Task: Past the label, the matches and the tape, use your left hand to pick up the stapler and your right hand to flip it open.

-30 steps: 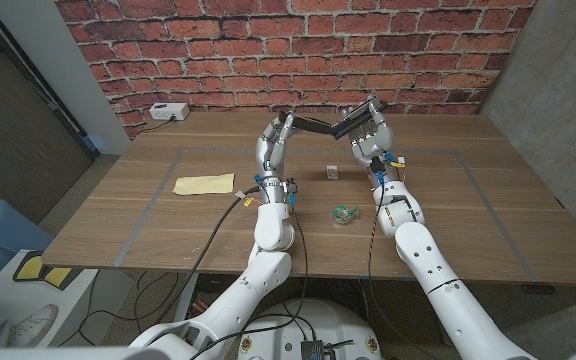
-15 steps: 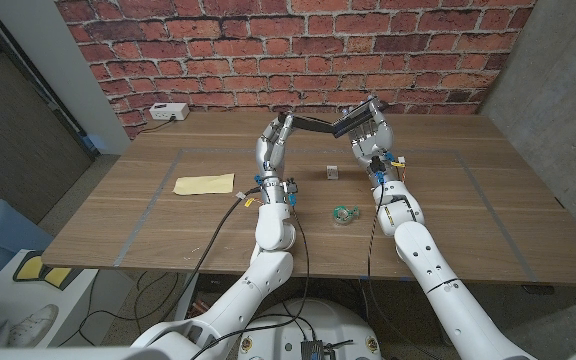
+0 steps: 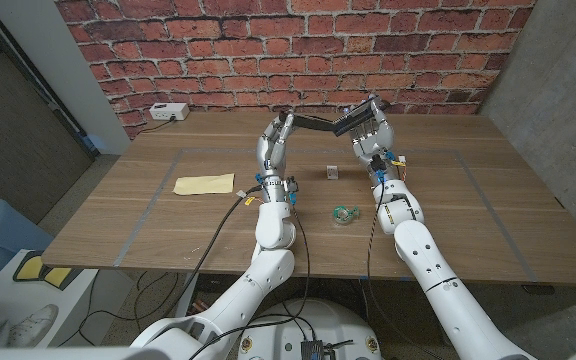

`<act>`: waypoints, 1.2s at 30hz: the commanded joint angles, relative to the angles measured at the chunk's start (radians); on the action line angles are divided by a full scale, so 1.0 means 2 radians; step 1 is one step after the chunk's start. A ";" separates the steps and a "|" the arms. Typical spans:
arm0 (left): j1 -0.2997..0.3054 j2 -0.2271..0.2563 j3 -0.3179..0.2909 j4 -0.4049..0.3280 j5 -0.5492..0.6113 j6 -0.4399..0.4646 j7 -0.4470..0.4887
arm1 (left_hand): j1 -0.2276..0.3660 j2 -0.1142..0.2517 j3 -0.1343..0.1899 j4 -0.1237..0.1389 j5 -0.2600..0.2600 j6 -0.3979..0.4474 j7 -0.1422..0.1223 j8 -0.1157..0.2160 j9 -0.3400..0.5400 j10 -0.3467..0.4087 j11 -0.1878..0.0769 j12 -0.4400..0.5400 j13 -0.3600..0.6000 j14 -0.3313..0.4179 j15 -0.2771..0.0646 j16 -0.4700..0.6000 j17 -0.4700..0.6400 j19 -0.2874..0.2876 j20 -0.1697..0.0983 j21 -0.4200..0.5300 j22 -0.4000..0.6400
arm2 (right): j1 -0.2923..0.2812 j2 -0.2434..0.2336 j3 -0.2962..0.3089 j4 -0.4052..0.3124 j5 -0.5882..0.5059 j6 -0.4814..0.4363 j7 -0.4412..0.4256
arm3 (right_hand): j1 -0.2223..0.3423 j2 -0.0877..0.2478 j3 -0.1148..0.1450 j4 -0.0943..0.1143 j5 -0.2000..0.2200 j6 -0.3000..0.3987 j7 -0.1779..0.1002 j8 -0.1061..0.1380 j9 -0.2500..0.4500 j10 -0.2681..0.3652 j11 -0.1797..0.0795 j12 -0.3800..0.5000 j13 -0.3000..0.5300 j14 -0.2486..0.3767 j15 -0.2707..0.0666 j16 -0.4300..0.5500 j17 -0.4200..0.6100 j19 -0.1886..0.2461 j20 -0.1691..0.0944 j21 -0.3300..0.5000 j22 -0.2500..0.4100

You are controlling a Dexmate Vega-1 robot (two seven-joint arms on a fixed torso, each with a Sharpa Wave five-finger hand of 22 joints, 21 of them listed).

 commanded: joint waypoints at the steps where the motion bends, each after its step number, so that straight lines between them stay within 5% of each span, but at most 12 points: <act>1: 0.003 0.000 -0.001 -0.005 -0.002 0.008 -0.002 | 0.074 0.074 0.037 -0.036 0.000 0.005 -0.006 -0.003 0.001 0.007 -0.005 0.001 -0.001 0.032 -0.031 0.007 0.016 0.003 -0.039 0.004 0.001 | 0.002 0.003 0.000 0.004 0.001 0.000 -0.001 | 0.033 0.041 0.002 0.000 0.003 0.006 -0.004 0.002 0.000 0.033 -0.030 -0.003 -0.001 0.005 -0.090 -0.002 0.003 -0.001 -0.031 0.003 0.001; 21: 0.016 0.002 -0.012 -0.022 0.073 0.023 0.074 | 0.072 0.074 0.031 -0.036 -0.006 0.005 -0.009 -0.008 -0.003 0.011 -0.005 -0.006 -0.012 0.067 -0.030 0.027 0.036 0.023 -0.009 0.018 0.002 | 0.002 0.006 -0.001 0.007 -0.002 0.002 -0.003 | 0.032 0.041 0.001 0.000 0.003 0.006 -0.006 0.002 -0.002 0.037 -0.030 -0.009 -0.008 0.008 -0.090 -0.003 0.004 -0.003 -0.030 0.007 0.002; 26: 0.008 0.000 -0.006 -0.008 0.037 0.007 0.045 | 0.066 0.074 0.034 -0.034 -0.006 0.007 -0.010 -0.012 -0.003 0.015 -0.005 -0.008 -0.012 -0.002 -0.030 -0.017 0.016 0.004 -0.023 0.013 -0.001 | 0.002 0.006 -0.001 0.007 -0.002 0.002 -0.003 | 0.032 0.041 0.001 0.000 0.003 0.006 -0.005 0.002 -0.003 0.038 -0.030 -0.010 -0.010 0.009 -0.090 -0.003 0.004 -0.004 -0.030 0.008 0.002; 29: 0.000 -0.002 -0.001 0.006 0.008 -0.005 0.019 | 0.066 0.075 0.036 -0.034 -0.005 0.009 -0.007 -0.013 -0.003 0.016 -0.005 -0.007 -0.010 -0.009 -0.031 -0.023 0.008 0.000 -0.040 0.010 -0.002 | 0.001 0.007 -0.001 0.007 -0.002 0.003 -0.004 | 0.032 0.041 0.000 -0.001 0.003 0.006 -0.005 0.002 -0.004 0.030 -0.028 -0.017 -0.014 0.010 -0.090 -0.005 0.004 -0.005 -0.030 0.010 0.002; 36: -0.007 -0.006 0.002 0.020 -0.025 -0.014 -0.019 | 0.067 0.074 0.037 -0.034 -0.004 0.010 -0.004 -0.012 -0.002 0.016 -0.005 -0.007 -0.007 -0.013 -0.031 -0.026 0.002 -0.001 -0.053 0.008 -0.003 | 0.000 0.007 0.000 0.005 -0.002 0.005 -0.003 | 0.032 0.042 0.000 -0.001 0.003 0.006 -0.005 0.002 -0.005 0.030 -0.029 -0.020 -0.016 0.011 -0.090 -0.005 0.005 -0.005 -0.030 0.012 0.002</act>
